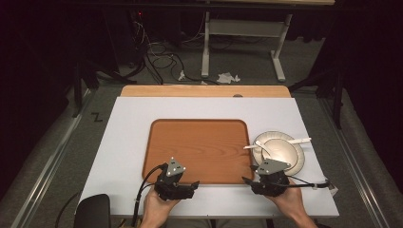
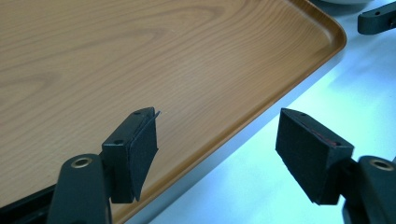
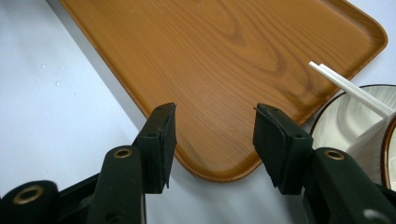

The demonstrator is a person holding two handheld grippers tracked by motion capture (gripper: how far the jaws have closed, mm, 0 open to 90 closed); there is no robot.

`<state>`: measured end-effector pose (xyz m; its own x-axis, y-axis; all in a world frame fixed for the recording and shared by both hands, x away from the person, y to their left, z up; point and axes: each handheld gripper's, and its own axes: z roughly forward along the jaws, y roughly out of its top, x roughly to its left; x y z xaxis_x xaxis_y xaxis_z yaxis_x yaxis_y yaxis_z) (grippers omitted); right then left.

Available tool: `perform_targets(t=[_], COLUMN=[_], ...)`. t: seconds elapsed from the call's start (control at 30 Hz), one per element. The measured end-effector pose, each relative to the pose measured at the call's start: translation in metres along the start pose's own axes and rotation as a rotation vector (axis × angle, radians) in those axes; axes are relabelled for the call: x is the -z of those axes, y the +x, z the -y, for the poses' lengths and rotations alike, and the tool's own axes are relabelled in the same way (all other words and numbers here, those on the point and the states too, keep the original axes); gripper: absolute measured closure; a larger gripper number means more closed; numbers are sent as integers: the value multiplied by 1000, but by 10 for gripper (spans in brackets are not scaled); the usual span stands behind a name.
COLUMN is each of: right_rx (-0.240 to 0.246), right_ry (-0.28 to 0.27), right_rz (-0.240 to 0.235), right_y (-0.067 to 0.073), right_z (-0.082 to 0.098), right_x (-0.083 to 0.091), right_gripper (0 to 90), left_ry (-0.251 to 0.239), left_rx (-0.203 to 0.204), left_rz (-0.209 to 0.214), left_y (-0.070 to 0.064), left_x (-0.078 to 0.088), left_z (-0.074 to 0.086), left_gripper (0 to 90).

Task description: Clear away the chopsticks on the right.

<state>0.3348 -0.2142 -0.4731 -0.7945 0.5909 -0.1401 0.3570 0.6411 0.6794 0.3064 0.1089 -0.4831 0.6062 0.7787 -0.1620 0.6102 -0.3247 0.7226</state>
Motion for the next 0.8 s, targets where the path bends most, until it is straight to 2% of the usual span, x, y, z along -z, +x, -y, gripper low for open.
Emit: perform_targets(t=[0.13, 0.2, 0.3, 0.37, 0.57, 0.7, 0.8], right_rx=[18, 29, 19, 10, -6, -39, -99], right_ry=[-7, -8, -26, -43, -45, -66, -86], right_rz=[12, 24, 30, 32, 49, 68, 119], right_y=[0, -1, -2, -2, -2, -3, -7], right_z=[3, 5, 6, 8, 13, 18, 22], right_x=[2, 4, 7, 12, 19, 28, 42], right_gripper=[509, 510, 509, 509, 509, 509, 522], left_ry=[17, 32, 37, 21, 29, 17, 15], left_rx=[-4, -22, -25, -12, -6, -6, -17], left_rz=[29, 31, 44, 50, 67, 74, 73], left_y=[-3, -6, -7, -6, -2, -2, -3], left_x=[-4, -4, -3, -3, -8, -10, -11], left_z=[-2, -2, -3, -5, -9, -11, -13], left_gripper=[292, 290, 299, 302, 299, 296, 295])
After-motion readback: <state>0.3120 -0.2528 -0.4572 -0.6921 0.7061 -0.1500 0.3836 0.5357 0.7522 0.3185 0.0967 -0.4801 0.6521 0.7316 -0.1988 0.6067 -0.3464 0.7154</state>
